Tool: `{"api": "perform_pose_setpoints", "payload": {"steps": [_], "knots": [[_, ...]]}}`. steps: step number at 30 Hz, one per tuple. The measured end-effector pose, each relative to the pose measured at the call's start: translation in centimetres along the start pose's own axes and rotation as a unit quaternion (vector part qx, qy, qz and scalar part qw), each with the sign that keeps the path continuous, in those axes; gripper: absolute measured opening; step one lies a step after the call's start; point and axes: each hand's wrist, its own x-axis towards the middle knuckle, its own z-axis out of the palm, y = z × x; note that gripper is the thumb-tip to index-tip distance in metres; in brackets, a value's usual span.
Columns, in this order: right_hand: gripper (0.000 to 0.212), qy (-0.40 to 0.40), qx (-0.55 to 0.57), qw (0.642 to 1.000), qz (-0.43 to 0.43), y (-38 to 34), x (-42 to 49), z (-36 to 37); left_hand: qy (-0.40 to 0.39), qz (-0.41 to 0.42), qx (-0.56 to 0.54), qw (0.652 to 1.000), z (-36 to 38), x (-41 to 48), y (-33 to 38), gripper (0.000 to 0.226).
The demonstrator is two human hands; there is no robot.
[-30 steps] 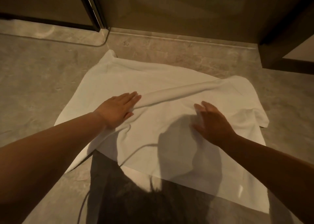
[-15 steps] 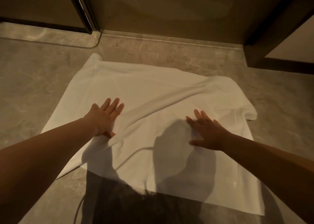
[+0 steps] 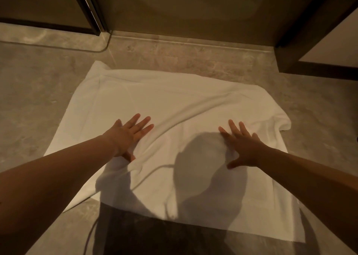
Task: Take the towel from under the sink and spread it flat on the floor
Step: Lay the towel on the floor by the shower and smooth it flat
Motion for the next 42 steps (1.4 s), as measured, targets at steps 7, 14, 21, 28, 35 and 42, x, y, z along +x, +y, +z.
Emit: {"api": "perform_pose_setpoints", "payload": {"steps": [7,14,21,28,35,42], "knots": [[0.138,-0.015,-0.017,0.999,-0.031,1.4,-0.2,0.2,-0.015,-0.043,0.014,0.999,0.4,0.2,-1.2,0.134],[0.135,0.000,-0.036,0.998,-0.053,1.2,0.4,0.5,0.076,0.063,-0.027,0.995,-0.4,0.8,0.9,0.110],[0.136,0.013,-0.052,0.995,-0.080,2.5,0.8,0.1,0.025,0.032,-0.024,0.999,-0.8,1.3,3.4,0.121],[0.081,0.160,0.036,0.985,-0.061,3.4,0.7,-2.0,0.102,0.026,-0.057,0.993,-0.3,2.1,4.0,0.111],[0.043,0.322,0.185,0.899,0.233,7.4,1.1,-4.6,0.217,0.067,-0.131,0.965,-4.2,5.9,8.4,0.086],[0.048,0.312,0.324,0.821,0.353,9.3,2.2,-4.2,0.193,0.061,-0.100,0.974,-6.1,8.2,12.0,0.102]]}}
